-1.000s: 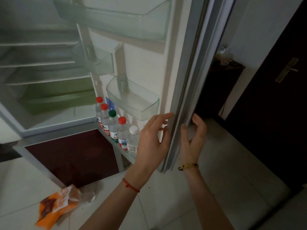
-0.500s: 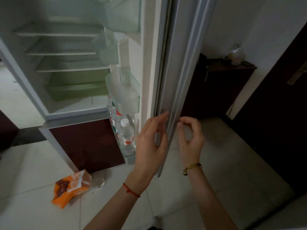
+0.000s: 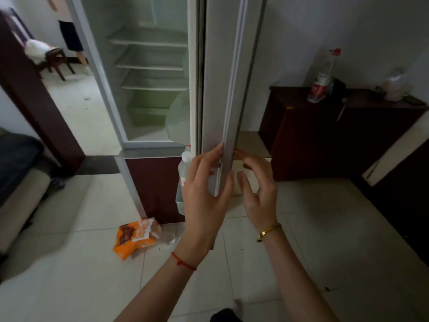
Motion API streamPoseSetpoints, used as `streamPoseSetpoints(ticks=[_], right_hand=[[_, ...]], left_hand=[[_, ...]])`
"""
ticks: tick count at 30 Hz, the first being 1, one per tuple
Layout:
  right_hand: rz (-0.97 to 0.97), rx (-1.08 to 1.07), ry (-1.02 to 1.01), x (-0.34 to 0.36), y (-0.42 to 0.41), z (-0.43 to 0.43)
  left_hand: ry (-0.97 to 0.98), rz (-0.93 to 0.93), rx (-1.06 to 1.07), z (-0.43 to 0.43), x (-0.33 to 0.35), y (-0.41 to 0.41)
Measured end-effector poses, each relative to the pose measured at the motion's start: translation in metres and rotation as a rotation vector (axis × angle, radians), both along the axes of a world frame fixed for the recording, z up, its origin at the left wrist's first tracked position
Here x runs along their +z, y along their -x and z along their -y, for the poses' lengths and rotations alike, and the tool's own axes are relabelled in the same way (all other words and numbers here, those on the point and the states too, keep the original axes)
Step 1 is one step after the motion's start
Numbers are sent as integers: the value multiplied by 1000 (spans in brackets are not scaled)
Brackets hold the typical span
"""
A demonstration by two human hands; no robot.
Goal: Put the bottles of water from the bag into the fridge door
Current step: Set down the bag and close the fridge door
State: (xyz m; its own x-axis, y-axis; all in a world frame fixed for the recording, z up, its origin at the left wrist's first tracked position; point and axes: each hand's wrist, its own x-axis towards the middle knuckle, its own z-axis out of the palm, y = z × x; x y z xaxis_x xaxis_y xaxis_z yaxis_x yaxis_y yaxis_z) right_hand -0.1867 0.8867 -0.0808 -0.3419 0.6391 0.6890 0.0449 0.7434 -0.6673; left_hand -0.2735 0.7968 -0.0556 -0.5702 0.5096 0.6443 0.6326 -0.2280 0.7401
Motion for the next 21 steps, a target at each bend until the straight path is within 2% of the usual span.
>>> streamPoseSetpoints(ticks=[14,21], right_hand=[[206,251,21,-2,99,-7],[305,280,-78,0,170,-27]], left_hand=[[-12,13,417,26,-2,97],[-32,43,547,24,-7,160]])
